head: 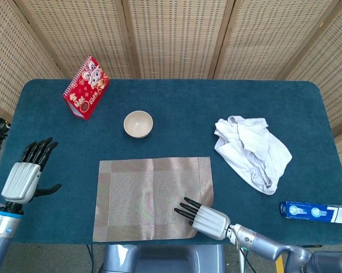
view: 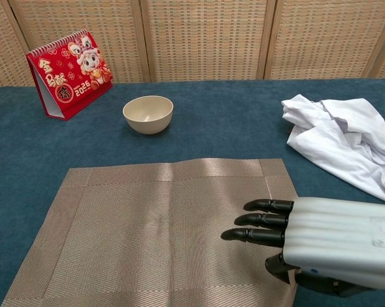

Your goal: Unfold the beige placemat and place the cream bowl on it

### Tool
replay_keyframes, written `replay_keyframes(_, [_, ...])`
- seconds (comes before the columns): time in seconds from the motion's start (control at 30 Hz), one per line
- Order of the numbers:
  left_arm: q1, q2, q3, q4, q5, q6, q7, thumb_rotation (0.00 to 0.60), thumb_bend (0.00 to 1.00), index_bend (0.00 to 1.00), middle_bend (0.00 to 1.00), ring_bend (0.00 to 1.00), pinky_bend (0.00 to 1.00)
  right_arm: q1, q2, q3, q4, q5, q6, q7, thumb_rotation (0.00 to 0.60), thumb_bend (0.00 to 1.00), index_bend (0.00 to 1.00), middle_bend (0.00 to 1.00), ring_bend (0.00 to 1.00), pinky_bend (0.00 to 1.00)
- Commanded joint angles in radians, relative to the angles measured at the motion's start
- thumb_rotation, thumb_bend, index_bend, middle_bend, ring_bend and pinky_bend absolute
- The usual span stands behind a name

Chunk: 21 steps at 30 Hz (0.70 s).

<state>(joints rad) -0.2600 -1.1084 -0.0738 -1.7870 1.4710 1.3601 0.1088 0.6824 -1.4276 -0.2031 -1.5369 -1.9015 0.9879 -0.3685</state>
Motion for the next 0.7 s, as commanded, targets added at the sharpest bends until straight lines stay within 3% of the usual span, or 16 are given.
replay_keyframes(0.03, [0.001,0.0,0.001,-0.001,0.001,0.001,0.001,0.6,0.0,0.0,0.0,0.0,0.0,-0.001,0.001,0.002,0.002,-0.005,0.003,-0.006,0.6,0.7,0.67,0.0,0.0,0.0])
replay_keyframes(0.13, [0.001,0.001,0.001,-0.002,0.003,0.002,0.001,0.6,0.0,0.0,0.0,0.0,0.0,0.0,0.013,0.002,-0.009,-0.001,-0.003,-0.006,0.6,0.65,0.57,0.0,0.0,0.0])
replay_keyframes(0.23, [0.001,0.001,0.001,-0.002,0.003,0.003,0.0,0.6,0.0,0.0,0.0,0.0,0.0,0.001,0.032,0.002,-0.027,0.002,-0.013,-0.021,0.6,0.36,0.11,0.0,0.0,0.0])
replay_keyframes(0.3, [0.001,0.002,0.002,-0.002,0.003,0.002,0.0,0.6,0.0,0.0,0.0,0.0,0.0,-0.001,0.039,0.006,-0.036,-0.002,-0.008,-0.038,0.6,0.24,0.0,0.0,0.0,0.0])
replay_keyframes(0.47, [0.001,0.002,0.003,-0.002,0.006,0.001,-0.001,0.6,0.0,0.0,0.0,0.0,0.0,-0.011,0.068,0.011,-0.063,-0.011,0.016,-0.068,0.6,0.19,0.0,0.0,0.0,0.0])
replay_keyframes(0.7, [0.003,0.003,0.006,0.002,0.007,0.001,-0.003,0.6,0.0,0.0,0.0,0.0,0.0,-0.031,0.198,0.012,-0.096,-0.064,0.108,-0.126,0.6,0.17,0.0,0.0,0.0,0.0])
